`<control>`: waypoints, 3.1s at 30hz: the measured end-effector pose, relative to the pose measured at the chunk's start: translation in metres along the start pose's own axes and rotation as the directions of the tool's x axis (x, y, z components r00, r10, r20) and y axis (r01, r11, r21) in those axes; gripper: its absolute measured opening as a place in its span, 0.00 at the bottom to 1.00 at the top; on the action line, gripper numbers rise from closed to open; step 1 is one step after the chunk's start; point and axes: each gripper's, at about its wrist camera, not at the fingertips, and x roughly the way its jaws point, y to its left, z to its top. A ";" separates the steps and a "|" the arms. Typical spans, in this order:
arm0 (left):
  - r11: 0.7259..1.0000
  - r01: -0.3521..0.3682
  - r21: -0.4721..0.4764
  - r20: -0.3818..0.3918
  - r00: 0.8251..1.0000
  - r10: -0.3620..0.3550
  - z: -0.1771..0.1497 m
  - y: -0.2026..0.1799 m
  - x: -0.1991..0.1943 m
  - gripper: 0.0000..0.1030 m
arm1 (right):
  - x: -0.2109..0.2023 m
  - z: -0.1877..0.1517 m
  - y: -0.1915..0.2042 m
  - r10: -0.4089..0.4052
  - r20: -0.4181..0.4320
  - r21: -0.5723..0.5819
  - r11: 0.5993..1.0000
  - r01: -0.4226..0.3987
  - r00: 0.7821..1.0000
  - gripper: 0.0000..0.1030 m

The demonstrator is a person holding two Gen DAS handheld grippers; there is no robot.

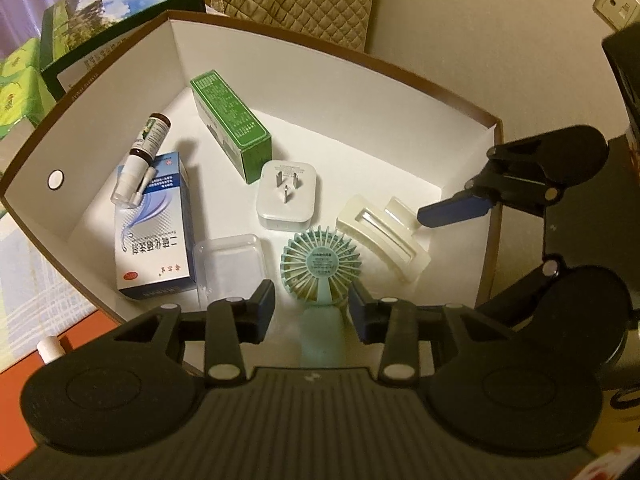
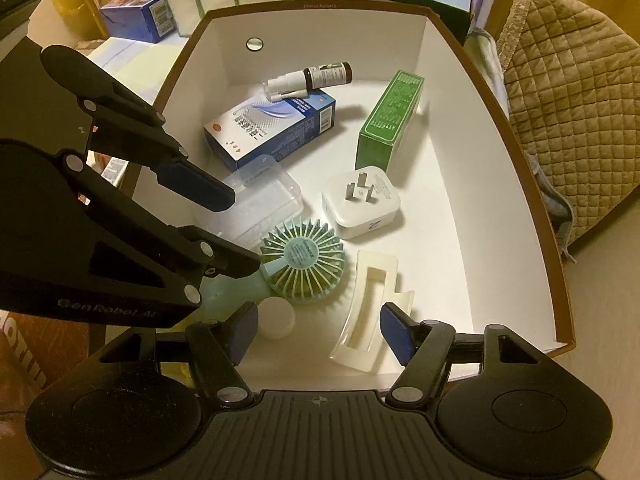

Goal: Organize rigid objects
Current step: 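Lower the fan and bottle into the brown box and open both grippers, then withdraw both grippers from the brown box back over the table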

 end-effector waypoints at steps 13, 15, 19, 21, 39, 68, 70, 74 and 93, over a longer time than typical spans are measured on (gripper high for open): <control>1.000 0.001 -0.004 0.075 0.997 -0.001 -0.005 0.001 -0.027 0.34 | -0.021 -0.005 0.011 -0.042 0.053 0.050 0.998 0.040 0.998 0.63; 1.000 0.001 -0.007 0.095 0.995 -0.001 -0.006 0.002 -0.034 0.34 | -0.026 -0.005 0.014 -0.051 0.065 0.061 0.997 0.047 0.997 0.63; 1.000 0.001 -0.016 0.135 0.991 0.001 -0.013 0.008 -0.051 0.34 | -0.036 -0.007 0.018 -0.070 0.098 0.102 0.993 0.060 0.993 0.63; 1.000 0.004 -0.023 0.154 0.988 0.000 -0.018 0.013 -0.060 0.34 | -0.043 -0.009 0.022 -0.073 0.119 0.127 0.990 0.058 0.990 0.63; 0.987 -0.017 -0.160 0.234 0.971 0.055 -0.104 0.095 -0.128 0.34 | -0.089 -0.023 0.099 -0.104 0.306 0.299 0.954 0.008 0.946 0.63; 0.955 -0.088 -0.282 0.115 0.986 0.125 -0.214 0.180 -0.132 0.34 | -0.012 0.004 0.217 0.015 0.206 0.271 0.960 -0.072 0.979 0.63; 0.952 -0.093 -0.290 0.105 0.986 0.129 -0.219 0.184 -0.131 0.34 | -0.004 0.007 0.222 0.028 0.193 0.269 0.960 -0.080 0.981 0.63; 0.948 -0.101 -0.303 0.087 0.987 0.133 -0.226 0.191 -0.127 0.34 | 0.008 0.012 0.230 0.045 0.173 0.273 0.958 -0.092 0.984 0.63; 0.958 -0.115 -0.264 0.065 0.988 0.137 -0.223 0.202 -0.094 0.35 | 0.050 0.031 0.229 0.012 0.134 0.326 0.944 -0.055 0.991 0.63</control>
